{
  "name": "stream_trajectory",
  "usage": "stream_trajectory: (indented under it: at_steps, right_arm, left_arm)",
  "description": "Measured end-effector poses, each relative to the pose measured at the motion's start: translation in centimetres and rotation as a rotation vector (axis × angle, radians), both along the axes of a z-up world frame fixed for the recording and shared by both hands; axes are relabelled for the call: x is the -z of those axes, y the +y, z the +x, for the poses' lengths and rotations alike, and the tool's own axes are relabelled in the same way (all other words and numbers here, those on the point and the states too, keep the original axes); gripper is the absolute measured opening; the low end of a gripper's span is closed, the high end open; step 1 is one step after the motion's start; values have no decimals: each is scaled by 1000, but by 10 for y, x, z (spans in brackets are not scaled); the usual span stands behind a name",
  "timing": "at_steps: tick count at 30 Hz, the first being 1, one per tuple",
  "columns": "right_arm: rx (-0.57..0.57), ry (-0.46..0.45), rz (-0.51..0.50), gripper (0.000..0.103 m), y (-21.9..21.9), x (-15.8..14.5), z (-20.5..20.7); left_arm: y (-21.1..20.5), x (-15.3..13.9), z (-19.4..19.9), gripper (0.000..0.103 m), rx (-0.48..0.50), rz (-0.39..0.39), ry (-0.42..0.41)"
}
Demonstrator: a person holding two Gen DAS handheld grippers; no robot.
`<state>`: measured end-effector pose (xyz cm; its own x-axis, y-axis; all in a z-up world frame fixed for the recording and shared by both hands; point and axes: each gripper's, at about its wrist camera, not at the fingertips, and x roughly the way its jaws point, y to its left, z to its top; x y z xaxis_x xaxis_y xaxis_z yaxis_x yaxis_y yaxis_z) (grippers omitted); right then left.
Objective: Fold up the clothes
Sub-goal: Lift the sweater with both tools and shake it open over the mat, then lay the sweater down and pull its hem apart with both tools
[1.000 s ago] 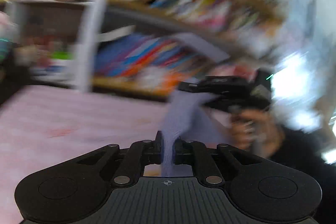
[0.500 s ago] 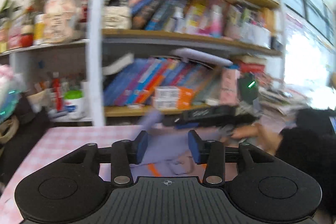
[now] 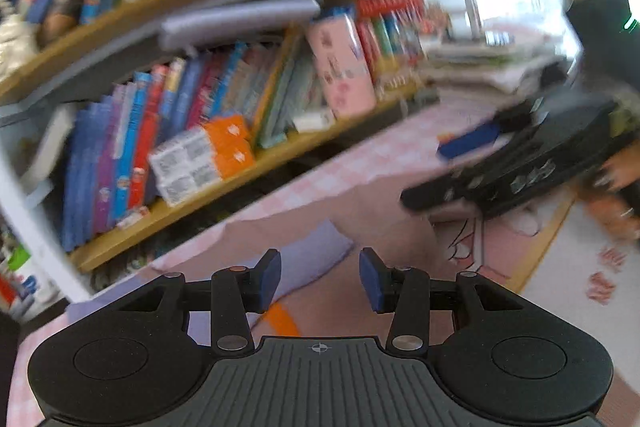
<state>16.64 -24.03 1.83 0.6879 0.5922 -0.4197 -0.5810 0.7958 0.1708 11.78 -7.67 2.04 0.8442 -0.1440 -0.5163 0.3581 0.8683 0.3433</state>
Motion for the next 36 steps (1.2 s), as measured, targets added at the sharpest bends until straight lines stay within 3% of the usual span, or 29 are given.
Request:
stream_trajectory:
  at_steps: [2, 4, 6, 9, 11, 15, 21, 26, 29, 36]
  right_arm:
    - [60, 7, 19, 65, -10, 0, 2]
    - [110, 28, 53, 45, -22, 1, 5]
    - [107, 55, 101, 37, -29, 2, 6]
    - [75, 96, 156, 36, -36, 4, 5]
    - [21, 114, 164, 36, -34, 4, 1]
    - [-36, 103, 113, 36, -20, -1, -10]
    - [-53, 147, 10, 28, -1, 13, -9]
    - [-62, 198, -19, 27, 9, 30, 0]
    - [-69, 219, -31, 27, 16, 39, 5]
    - [-74, 202, -50, 6, 20, 42, 10]
  left_arm:
    - [-11, 12, 13, 43, -3, 49, 15]
    - [-19, 19, 19, 43, -7, 81, 9]
    - [-27, 26, 25, 43, -11, 113, 3]
    - [-35, 35, 32, 43, -19, 158, 11]
    - [-35, 37, 33, 39, -34, 148, 8]
    - [-30, 28, 27, 38, -49, 92, -29]
    - [-24, 35, 39, 32, -56, 73, 25]
    - [-12, 41, 47, 9, -77, 29, 46]
    - [-6, 45, 52, 5, -90, 3, 59]
    - [-4, 52, 55, 3, -105, -27, 60]
